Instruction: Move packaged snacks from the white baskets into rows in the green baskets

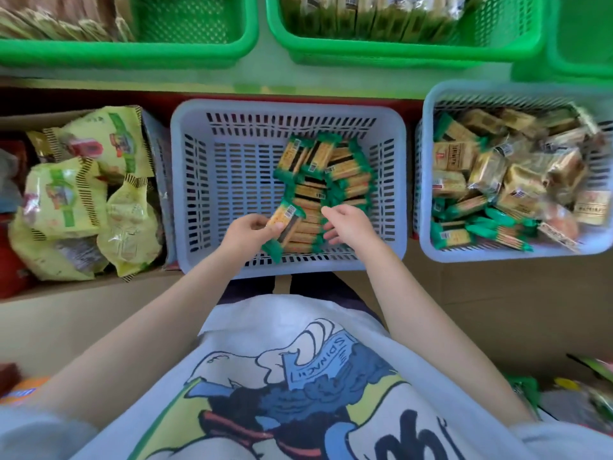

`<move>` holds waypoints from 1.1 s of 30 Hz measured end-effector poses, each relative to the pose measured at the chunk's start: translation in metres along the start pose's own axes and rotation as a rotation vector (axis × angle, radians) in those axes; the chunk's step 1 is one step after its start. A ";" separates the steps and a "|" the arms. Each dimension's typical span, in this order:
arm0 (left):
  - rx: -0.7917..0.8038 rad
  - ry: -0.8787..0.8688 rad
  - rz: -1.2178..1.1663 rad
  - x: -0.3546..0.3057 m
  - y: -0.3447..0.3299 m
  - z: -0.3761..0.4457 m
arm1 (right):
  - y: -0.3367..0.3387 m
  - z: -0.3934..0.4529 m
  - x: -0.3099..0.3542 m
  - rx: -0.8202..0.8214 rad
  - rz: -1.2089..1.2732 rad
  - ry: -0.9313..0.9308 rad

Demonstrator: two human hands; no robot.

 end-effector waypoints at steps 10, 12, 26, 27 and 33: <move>-0.023 0.312 -0.271 0.039 -0.018 0.034 | -0.055 0.040 -0.042 -0.063 0.224 -0.280; 0.001 0.346 -0.344 0.037 -0.032 0.036 | -0.061 0.046 -0.042 -0.065 0.246 -0.308; 0.013 0.300 -0.555 0.008 -0.017 0.023 | -0.065 0.020 -0.028 0.023 0.522 -0.314; 0.020 0.284 -0.579 0.006 -0.013 0.018 | -0.061 0.016 -0.026 0.035 0.559 -0.317; 0.061 0.122 -0.645 -0.028 0.016 -0.014 | -0.031 -0.019 0.007 0.056 0.662 -0.233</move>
Point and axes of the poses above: each hand's wrist, its own z-axis towards the middle knuckle, its own y-axis out of the back of the hand, x = y × z, the point moved 4 cm from there along z, towards the middle knuckle, and after that the axes turned 10 degrees about -x, right-handed, at the moved point
